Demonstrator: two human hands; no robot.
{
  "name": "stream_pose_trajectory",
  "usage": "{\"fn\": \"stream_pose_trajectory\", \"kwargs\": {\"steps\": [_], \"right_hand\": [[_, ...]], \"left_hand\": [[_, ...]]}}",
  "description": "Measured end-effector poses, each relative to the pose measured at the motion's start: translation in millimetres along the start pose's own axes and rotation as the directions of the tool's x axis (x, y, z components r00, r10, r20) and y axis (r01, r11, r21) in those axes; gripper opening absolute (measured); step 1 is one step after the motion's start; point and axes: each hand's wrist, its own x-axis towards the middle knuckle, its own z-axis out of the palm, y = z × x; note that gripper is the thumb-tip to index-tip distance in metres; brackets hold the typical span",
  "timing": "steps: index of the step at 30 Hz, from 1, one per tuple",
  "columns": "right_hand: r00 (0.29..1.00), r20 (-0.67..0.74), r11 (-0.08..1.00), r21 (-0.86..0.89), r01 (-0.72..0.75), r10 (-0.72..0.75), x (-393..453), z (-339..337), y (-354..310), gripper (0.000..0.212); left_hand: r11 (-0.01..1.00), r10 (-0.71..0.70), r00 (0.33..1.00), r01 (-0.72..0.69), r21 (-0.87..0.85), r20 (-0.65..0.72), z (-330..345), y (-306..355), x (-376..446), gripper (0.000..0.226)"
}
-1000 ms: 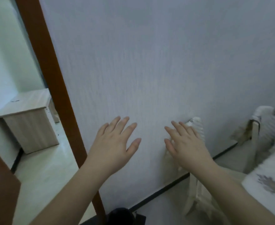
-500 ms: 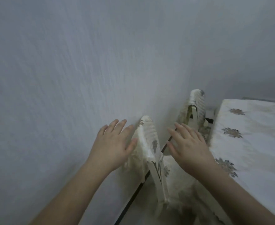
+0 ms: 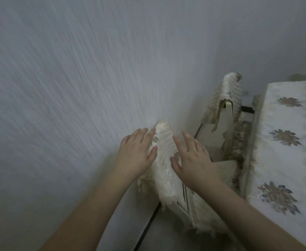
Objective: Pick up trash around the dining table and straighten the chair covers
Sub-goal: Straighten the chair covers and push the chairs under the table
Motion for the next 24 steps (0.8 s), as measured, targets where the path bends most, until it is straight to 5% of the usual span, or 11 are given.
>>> {"fn": "stream_pose_trajectory", "kwargs": {"steps": [11,17,21,24], "right_hand": [[0.984,0.147,0.993,-0.074,-0.089,0.099,60,90,-1,0.072],[0.932,0.314,0.982,-0.022,-0.186,0.183,93,139,-15,0.076],[0.801,0.525,0.918,0.087,-0.386,0.287,95,166,-21,0.086],[0.777,0.56,0.913,0.085,-0.399,0.287,92,175,-18,0.1]], "left_hand": [[0.998,0.057,0.976,-0.051,-0.035,0.21,123,-51,83,0.066],[0.983,0.011,0.952,0.046,-0.18,0.305,186,-77,120,0.066],[0.841,-0.078,0.897,0.293,-0.454,0.434,216,-85,150,0.073],[0.709,-0.079,0.859,0.406,-0.577,0.506,232,-84,165,0.071]]}}
